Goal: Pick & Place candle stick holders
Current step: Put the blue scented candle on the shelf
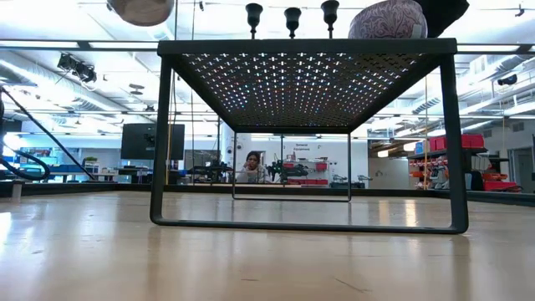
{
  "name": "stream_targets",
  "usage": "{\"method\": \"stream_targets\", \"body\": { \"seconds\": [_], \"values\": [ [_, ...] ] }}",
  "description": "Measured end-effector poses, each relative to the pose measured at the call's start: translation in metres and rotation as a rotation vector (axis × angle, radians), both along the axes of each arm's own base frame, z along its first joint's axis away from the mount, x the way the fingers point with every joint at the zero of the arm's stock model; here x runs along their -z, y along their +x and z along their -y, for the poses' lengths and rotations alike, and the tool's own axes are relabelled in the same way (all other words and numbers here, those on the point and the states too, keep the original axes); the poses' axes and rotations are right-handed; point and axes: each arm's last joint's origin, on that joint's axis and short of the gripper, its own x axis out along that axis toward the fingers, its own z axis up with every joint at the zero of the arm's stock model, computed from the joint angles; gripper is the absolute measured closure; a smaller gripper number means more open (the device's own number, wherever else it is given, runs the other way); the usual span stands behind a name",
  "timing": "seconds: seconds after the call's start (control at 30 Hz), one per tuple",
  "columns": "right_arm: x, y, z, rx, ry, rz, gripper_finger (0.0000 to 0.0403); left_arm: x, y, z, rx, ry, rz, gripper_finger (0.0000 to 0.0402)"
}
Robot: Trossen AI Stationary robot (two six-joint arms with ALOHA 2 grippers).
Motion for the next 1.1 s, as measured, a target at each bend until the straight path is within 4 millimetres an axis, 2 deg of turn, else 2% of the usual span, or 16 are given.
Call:
{"method": "stream_targets", "body": {
  "seconds": [0.23,0.4,0.67,0.83,1.1],
  "values": [
    [0.000,0.000,0.000,-0.006,-0.003,-0.003,0.0289,0.010,0.041,0.019,0.122,0.000,-0.090,0.0401],
    [0.000,0.000,-0.001,-0.031,0.018,-0.019,0.0289,0.006,0.069,0.029,0.239,0.034,-0.089,0.0401],
    [0.001,-0.001,-0.001,-0.058,0.030,-0.042,0.0289,0.000,0.101,0.034,0.306,0.060,-0.062,0.0401],
    [0.001,-0.002,-0.002,-0.066,0.040,-0.052,0.0289,0.008,0.114,0.029,0.328,0.061,-0.079,0.0401],
    [0.002,-0.002,-0.001,-0.069,0.036,-0.058,0.0289,0.018,0.130,0.007,0.273,0.047,-0.080,0.0401]
  ]
}}
